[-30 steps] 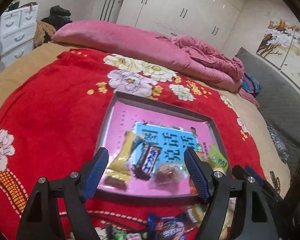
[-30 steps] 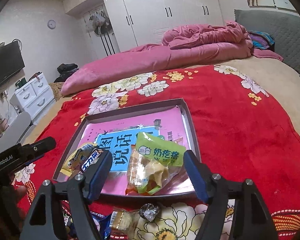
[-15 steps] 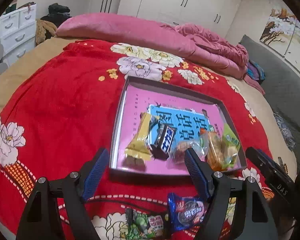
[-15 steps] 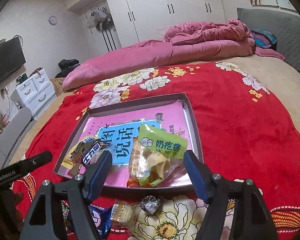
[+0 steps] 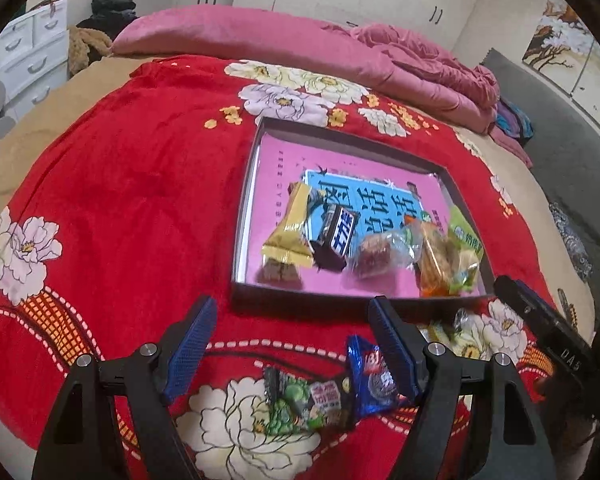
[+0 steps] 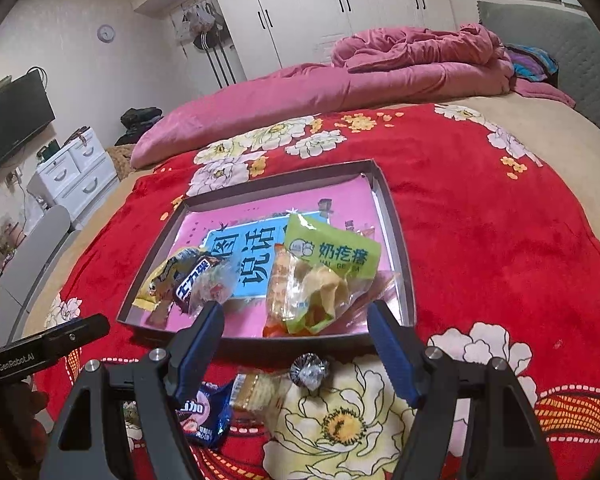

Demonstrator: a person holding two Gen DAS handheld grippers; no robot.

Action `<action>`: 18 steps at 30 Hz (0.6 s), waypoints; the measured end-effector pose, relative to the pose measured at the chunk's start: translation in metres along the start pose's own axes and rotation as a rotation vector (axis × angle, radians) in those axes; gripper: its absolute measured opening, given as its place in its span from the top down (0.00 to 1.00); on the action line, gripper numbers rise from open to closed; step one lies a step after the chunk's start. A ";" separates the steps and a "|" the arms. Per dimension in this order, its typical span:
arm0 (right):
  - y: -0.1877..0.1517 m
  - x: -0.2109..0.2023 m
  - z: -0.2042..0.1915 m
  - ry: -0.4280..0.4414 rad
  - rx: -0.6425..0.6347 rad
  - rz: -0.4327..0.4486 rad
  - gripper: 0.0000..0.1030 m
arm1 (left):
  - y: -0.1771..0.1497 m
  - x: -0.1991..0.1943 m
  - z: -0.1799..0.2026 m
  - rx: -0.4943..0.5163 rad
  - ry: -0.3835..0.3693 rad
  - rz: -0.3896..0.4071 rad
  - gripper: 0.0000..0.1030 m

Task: Organize snacks
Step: 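Withdraw both tools from the tray back toward the remaining snacks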

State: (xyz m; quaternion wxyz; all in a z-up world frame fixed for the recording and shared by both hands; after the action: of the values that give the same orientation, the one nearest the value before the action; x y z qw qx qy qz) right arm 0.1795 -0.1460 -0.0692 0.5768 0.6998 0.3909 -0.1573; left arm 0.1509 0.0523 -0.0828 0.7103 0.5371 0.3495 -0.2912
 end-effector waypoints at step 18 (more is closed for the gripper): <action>-0.013 -0.007 0.001 -0.008 0.010 -0.028 0.29 | -0.034 0.009 -0.006 0.027 0.007 -0.154 0.23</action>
State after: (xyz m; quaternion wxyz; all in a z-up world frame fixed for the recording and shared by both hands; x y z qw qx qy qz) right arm 0.1661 -0.1493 -0.0739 0.5726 0.6966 0.3974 -0.1702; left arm 0.1288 0.0489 -0.1101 0.6774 0.5192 0.3884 -0.3474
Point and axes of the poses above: each gripper's, at about its wrist camera, not at the fingertips, and x roughly the way its jaws point, z to its right, y to its top, the point moved 10 cm from there along x, roughly the way its jaws point, and after that the axes turned 5 degrees about y, right-handed, at the moved point
